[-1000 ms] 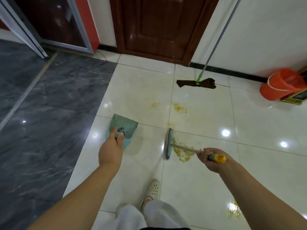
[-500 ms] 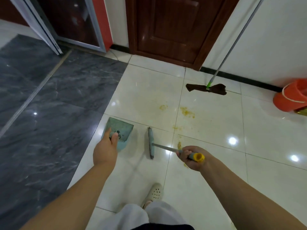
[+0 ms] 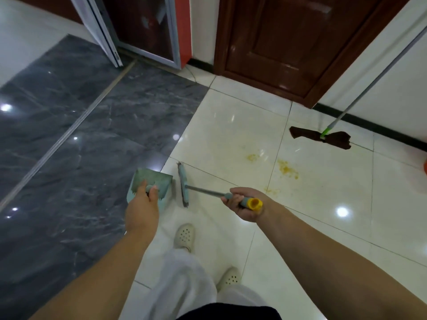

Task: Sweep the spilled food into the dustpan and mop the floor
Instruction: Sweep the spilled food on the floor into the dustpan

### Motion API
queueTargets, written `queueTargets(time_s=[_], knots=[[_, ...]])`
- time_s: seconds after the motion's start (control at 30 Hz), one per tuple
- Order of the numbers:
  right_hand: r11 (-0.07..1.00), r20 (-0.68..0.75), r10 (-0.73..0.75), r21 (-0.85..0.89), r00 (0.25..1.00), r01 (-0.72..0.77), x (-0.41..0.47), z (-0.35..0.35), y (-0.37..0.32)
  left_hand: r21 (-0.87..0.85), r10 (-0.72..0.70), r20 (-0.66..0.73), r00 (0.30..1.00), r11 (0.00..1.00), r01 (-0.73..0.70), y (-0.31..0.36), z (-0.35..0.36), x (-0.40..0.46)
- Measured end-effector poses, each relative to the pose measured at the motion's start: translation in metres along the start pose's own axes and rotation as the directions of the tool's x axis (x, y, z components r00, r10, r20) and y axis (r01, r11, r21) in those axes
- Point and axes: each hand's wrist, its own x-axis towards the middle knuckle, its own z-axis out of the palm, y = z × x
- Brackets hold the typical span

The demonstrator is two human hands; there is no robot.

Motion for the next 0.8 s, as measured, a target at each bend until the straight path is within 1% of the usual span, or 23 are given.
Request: queueTargets(time_s=[0.17, 0.27, 0.37, 0.47, 0.57, 0.7, 0.8], knots=[[0.999, -0.008, 0.019, 0.032, 1.000, -0.019, 0.042, 0.068, -0.013, 0.013, -0.014, 0.023, 1.000, 1.000, 0.013, -0.007, -0.015, 0.069], [0.993, -0.023, 0.002, 0.121, 1.000, 0.000, 0.065, 0.094, -0.025, 0.004, -0.004, 0.023, 1.000, 1.000, 0.004, -0.007, -0.021, 0.108], [0.972, -0.041, -0.038, 0.229, 0.998, 0.047, 0.075, 0.102, -0.041, -0.009, 0.006, 0.036, 0.999, 1.000, -0.006, 0.003, -0.024, 0.135], [0.944, -0.078, -0.052, 0.321, 0.996, 0.075, 0.072, 0.092, -0.060, 0.019, 0.057, 0.063, 0.996, 0.998, -0.058, 0.017, -0.021, 0.155], [0.912, -0.111, -0.059, 0.397, 0.992, 0.099, 0.060, 0.071, -0.077, 0.051, 0.119, 0.143, 0.982, 0.991, -0.127, 0.038, -0.010, 0.165], [0.852, -0.144, -0.091, 0.501, 0.985, 0.151, 0.038, 0.036, -0.089, 0.061, 0.152, 0.224, 0.963, 0.984, -0.170, 0.069, 0.013, 0.166], [0.812, -0.173, -0.117, 0.550, 0.978, 0.195, 0.019, 0.007, -0.097, 0.061, 0.223, 0.264, 0.939, 0.967, -0.246, 0.093, 0.032, 0.161]])
